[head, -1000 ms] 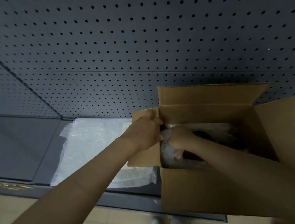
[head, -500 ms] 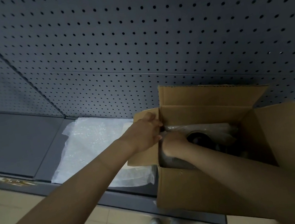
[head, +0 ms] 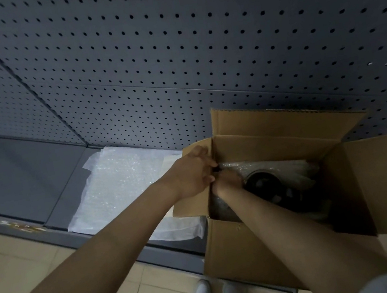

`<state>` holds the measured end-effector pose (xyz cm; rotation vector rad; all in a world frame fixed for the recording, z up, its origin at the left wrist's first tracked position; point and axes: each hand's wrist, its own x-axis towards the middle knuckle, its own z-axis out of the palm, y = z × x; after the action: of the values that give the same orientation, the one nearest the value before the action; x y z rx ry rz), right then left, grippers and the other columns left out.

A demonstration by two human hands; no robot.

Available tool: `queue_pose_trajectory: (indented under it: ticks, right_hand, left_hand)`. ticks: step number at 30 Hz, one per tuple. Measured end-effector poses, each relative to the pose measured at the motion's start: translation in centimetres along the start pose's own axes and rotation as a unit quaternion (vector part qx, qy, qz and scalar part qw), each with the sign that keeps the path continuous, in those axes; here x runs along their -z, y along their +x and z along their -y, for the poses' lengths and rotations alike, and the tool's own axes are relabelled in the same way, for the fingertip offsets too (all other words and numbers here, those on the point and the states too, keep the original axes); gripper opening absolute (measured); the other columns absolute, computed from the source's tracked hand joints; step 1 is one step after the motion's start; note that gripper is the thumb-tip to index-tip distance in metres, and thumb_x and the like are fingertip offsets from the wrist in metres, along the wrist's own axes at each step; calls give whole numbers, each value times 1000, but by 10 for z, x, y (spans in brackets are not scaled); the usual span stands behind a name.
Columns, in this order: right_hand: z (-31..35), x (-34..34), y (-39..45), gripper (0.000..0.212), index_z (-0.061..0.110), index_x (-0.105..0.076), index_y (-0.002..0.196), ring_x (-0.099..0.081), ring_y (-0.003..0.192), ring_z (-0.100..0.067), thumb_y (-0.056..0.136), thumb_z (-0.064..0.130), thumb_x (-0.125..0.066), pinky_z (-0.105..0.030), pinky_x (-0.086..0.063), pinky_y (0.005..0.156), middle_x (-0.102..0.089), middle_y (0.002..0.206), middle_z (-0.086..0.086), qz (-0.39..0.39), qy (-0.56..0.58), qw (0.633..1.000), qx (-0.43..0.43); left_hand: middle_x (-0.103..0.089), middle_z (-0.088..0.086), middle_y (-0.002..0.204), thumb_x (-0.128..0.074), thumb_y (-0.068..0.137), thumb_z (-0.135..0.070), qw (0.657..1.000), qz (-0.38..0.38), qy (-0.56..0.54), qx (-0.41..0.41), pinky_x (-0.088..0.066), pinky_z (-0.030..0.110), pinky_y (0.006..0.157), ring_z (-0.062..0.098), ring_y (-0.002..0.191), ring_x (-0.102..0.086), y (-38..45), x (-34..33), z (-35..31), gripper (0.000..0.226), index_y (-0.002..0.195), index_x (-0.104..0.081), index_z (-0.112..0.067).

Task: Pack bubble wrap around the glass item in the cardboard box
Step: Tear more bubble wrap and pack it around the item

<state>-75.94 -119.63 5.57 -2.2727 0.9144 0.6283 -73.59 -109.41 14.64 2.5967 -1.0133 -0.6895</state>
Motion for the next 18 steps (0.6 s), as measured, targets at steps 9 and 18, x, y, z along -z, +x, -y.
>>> queue_pose_trajectory:
  ticks: [9,18]
  right_hand:
    - [8,51,-20,36,-5,-46,132,-55,112,-39,101,10,-38,-49,-48,98,-53,124,-24,209,135,968,-28]
    - [-5,88,-43,33,-4,-55,117,-57,112,-34,101,21,-41,-40,-43,106,-58,115,-22,206,199,958,-33]
  left_hand:
    - [-27,8,150,-46,99,-29,994,4,108,3,-41,37,102,31,125,-46,-7,3,-9,42,139,-46,-20]
    - [-43,14,140,-37,100,-25,977,-5,214,17,-40,40,98,34,119,-48,-24,19,-21,41,137,-43,-10]
